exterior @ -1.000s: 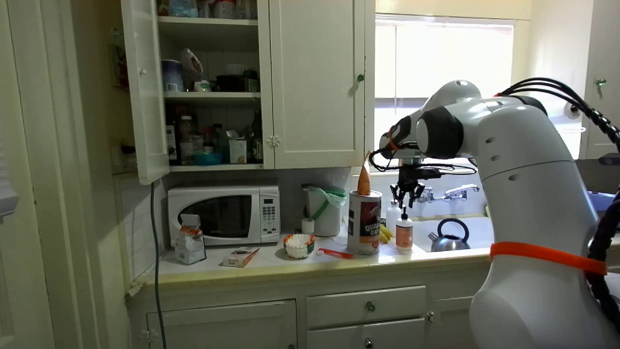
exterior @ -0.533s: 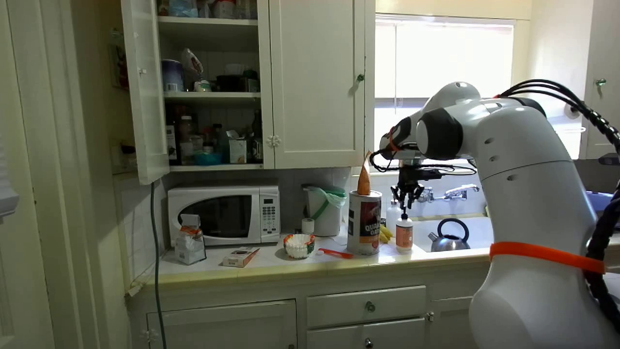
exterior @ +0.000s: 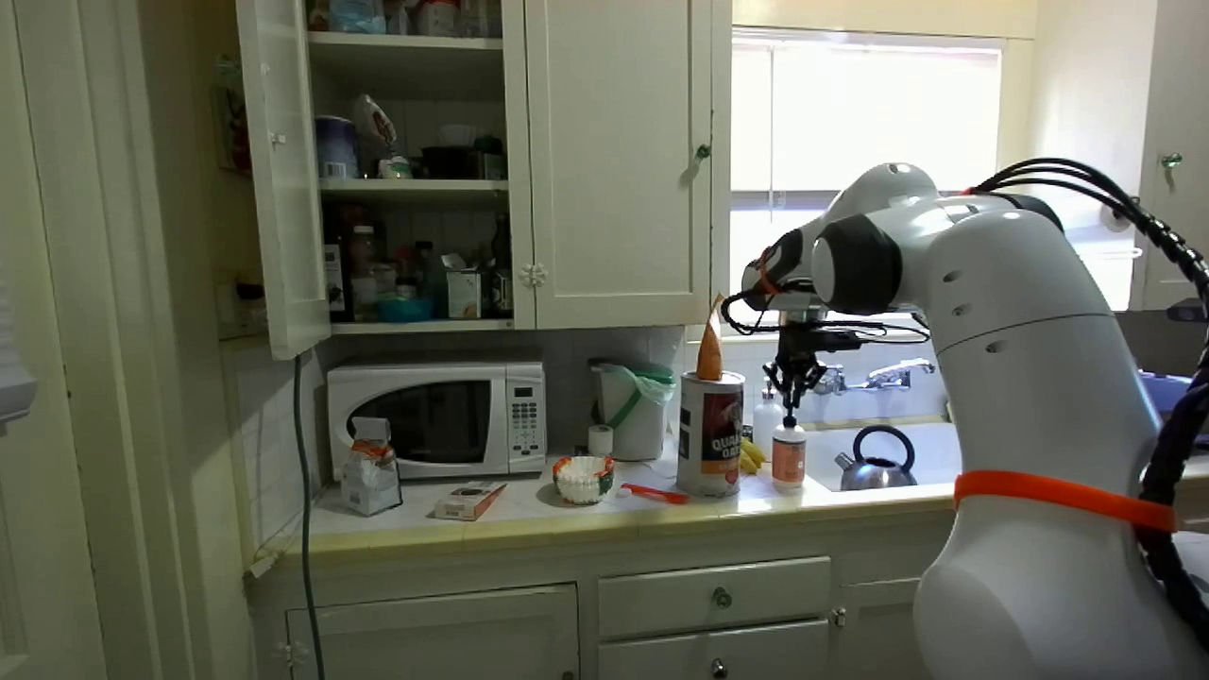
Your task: Move the pump bottle with the orange label to the right then press down on the bottle.
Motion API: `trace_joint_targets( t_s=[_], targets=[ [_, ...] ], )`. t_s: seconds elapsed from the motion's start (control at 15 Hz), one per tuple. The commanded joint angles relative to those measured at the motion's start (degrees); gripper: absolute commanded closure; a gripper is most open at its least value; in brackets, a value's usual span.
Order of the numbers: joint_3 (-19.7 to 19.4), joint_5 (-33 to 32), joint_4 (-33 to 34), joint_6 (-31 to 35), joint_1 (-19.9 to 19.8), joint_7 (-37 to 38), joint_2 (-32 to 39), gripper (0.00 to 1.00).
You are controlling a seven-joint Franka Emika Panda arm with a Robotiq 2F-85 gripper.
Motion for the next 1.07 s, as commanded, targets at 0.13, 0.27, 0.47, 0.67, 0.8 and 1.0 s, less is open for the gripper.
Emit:
trace_joint_targets(
  t_s=[0.13,0.27,0.47,0.67,0.8,1.0],
  targets=[
    [-0.6,2.9,2.9,-8.6,-0.4,12.3,1.0,0.96],
    [-0.8,4.6,3.7,-9.9,-0.5,17.0,1.2,0.96],
    [-0.9,8.0,4.6,-11.2,-0.9,23.5,1.5,0.96],
    [-1.4,10.8,4.8,-10.5,-0.8,30.3,1.5,0.96],
    [-1.7,12.8,4.7,-9.0,-0.8,34.8,1.3,0.96],
    [-2.2,14.2,4.0,-4.9,-0.6,40.9,0.5,0.96]
  ],
)
